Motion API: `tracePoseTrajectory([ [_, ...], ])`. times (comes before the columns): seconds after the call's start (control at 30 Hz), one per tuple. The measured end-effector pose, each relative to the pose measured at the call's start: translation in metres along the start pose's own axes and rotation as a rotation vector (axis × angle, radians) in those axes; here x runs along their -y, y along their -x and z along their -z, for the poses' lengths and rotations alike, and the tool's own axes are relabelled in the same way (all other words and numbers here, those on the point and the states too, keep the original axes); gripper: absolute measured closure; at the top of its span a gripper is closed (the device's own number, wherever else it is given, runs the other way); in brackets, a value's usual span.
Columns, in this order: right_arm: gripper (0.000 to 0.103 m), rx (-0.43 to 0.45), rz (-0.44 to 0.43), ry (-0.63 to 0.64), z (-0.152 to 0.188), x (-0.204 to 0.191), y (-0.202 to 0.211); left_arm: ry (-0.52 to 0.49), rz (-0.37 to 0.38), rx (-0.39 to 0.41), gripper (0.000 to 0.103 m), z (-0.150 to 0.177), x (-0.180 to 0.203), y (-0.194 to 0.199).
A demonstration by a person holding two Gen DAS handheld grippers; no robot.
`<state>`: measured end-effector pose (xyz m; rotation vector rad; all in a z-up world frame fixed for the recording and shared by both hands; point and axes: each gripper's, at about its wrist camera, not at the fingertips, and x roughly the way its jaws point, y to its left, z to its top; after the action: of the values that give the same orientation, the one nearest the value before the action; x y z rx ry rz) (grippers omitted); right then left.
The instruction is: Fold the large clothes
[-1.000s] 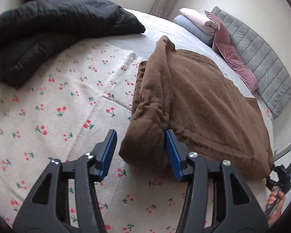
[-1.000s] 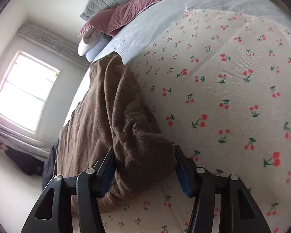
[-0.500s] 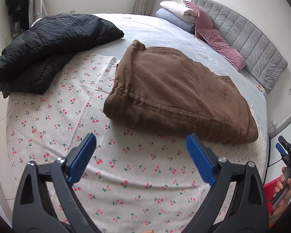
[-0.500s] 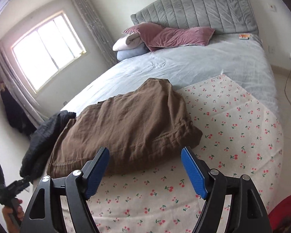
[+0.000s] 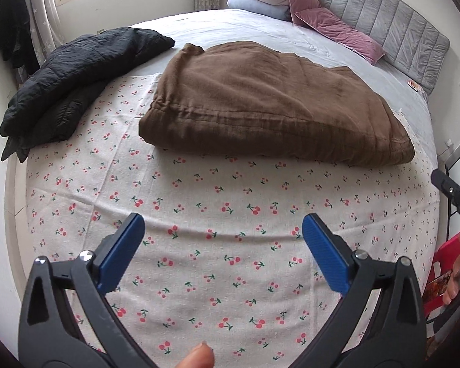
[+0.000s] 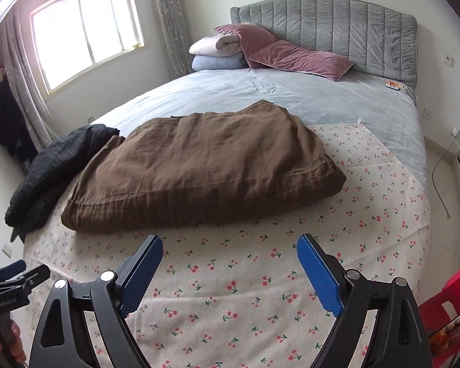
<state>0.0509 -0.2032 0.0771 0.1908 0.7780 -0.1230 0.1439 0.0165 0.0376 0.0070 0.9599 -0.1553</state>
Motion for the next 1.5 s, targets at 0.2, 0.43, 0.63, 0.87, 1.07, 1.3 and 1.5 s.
tracePoseTrajectory([
  [0.2, 0.012, -0.053, 0.018, 0.046, 0.036, -0.021, -0.038, -0.063, -0.044, 0.002, 0.001, 0.018, 0.032, -0.026],
  [0.43, 0.012, -0.099, 0.052, 0.121, 0.053, -0.031, -0.051, -0.102, -0.065, -0.053, 0.001, 0.033, 0.05, -0.048],
  [0.63, 0.012, -0.089, 0.048, 0.132, 0.055, -0.036, -0.043, -0.091, -0.069, -0.046, 0.001, 0.037, 0.053, -0.043],
  [0.87, 0.012, -0.108, 0.03, 0.099, 0.056, -0.035, -0.044, -0.093, -0.076, -0.031, 0.001, 0.038, 0.052, -0.038],
  [1.07, 0.012, -0.111, 0.029, 0.093, 0.056, -0.035, -0.045, -0.087, -0.07, -0.037, 0.001, 0.037, 0.051, -0.038],
  [1.3, 0.012, -0.125, 0.02, 0.083, 0.058, -0.035, -0.048, -0.083, -0.061, -0.042, 0.001, 0.037, 0.051, -0.039],
  [1.5, 0.012, -0.126, 0.019, 0.084, 0.058, -0.035, -0.048, -0.085, -0.057, -0.044, 0.001, 0.037, 0.051, -0.038],
])
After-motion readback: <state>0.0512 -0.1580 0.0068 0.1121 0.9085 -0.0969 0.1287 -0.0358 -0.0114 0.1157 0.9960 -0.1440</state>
